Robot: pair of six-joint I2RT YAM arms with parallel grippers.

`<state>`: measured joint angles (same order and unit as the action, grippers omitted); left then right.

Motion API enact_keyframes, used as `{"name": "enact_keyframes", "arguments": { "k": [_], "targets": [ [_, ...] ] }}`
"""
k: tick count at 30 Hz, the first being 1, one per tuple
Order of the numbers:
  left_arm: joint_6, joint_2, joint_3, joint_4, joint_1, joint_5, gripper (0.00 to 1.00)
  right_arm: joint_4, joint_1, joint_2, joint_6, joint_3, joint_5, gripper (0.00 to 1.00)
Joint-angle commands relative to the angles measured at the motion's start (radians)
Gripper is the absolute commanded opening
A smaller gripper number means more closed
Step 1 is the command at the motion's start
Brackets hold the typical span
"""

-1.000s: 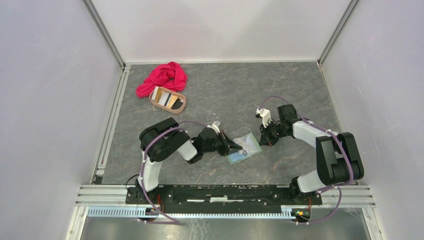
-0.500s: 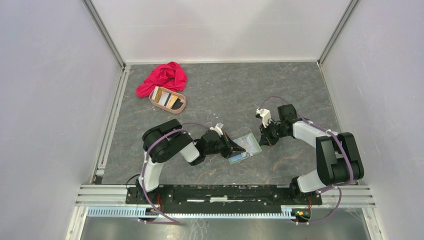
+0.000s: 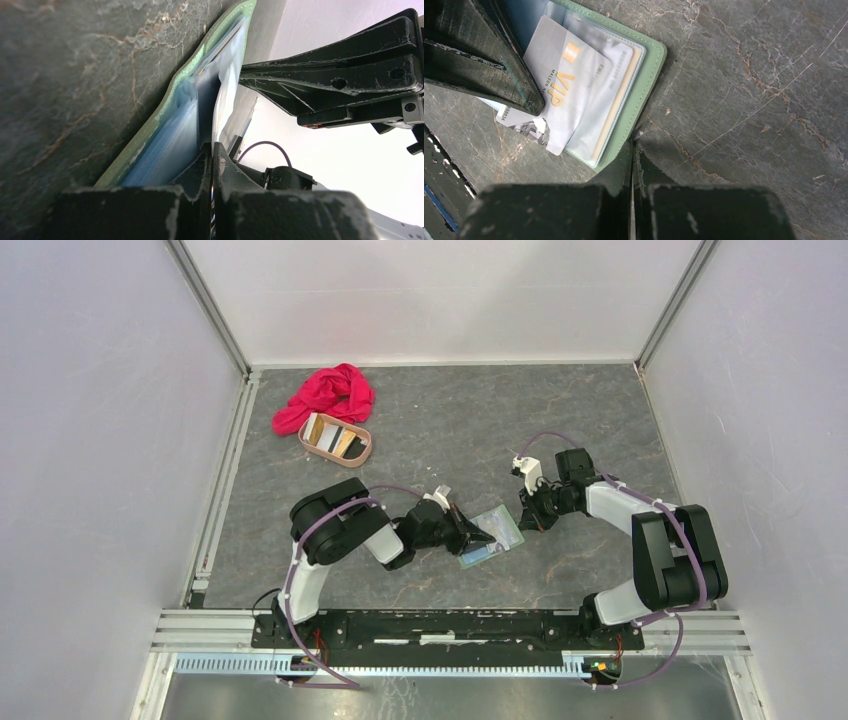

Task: Put the credit cards into the card holder
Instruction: Insert the credit card into the card holder.

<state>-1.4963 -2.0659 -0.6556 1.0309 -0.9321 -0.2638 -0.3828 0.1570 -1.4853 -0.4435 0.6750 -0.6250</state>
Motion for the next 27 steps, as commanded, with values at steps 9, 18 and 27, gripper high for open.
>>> {"name": "enact_keyframes", "arguments": {
  "k": [9,18,27],
  "targets": [
    [0.056,0.081,0.007,-0.167,-0.002,0.174,0.03,-0.016,0.011,0.02,-0.002,0.021,-0.03,0.0],
    [0.125,0.127,0.006,-0.27,-0.003,0.188,0.03,-0.016,0.013,0.021,-0.003,0.02,-0.032,0.0],
    [0.172,0.149,0.0,-0.323,-0.01,0.208,0.03,-0.014,0.017,0.02,-0.001,0.02,-0.03,0.0]
  ]
}}
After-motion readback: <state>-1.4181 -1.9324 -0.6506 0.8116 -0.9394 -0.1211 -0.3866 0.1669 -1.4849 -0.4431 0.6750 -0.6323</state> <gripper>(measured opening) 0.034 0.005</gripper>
